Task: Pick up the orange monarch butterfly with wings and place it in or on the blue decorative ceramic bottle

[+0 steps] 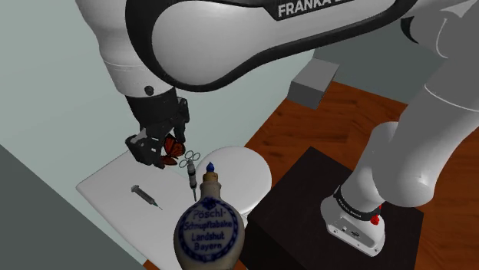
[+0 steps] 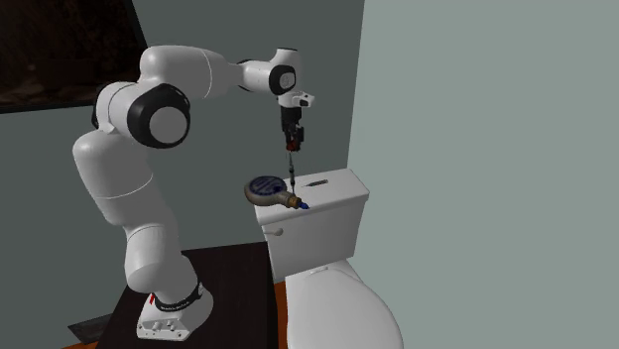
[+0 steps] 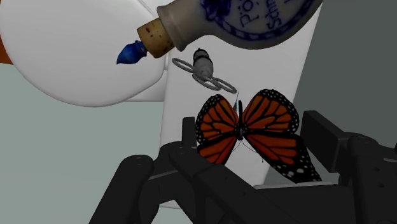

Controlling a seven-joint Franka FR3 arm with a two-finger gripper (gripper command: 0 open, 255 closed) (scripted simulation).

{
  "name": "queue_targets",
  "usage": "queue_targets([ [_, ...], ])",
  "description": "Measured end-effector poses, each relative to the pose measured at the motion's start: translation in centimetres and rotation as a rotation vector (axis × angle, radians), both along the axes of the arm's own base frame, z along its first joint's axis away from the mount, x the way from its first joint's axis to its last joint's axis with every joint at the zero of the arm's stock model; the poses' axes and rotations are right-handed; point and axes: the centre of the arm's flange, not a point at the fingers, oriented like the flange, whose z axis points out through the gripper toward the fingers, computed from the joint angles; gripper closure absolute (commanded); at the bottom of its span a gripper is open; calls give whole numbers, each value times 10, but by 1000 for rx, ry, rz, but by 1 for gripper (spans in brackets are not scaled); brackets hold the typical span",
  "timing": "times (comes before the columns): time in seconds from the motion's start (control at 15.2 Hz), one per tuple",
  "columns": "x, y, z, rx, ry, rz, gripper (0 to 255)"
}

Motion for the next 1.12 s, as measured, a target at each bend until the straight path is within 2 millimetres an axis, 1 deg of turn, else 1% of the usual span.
queue_targets([
  [0.07, -13, -5, -1, 0, -1, 0, 255],
  [0.2, -38, -9, 5, 0, 0, 0, 255],
  [0.4, -75, -13, 4, 0, 0, 0, 255],
  [0.46, -90, -14, 8, 0, 0, 0, 255],
  [0.59, -118, -20, 6, 0, 0, 0, 255],
  [0.66, -125, -22, 4, 0, -1, 0, 255],
  [0.73, -128, -23, 0, 0, 0, 0, 255],
  [0.92, -129, -23, -12, 0, 0, -1, 255],
  [1.12, -130, -24, -29, 0, 0, -1, 255],
])
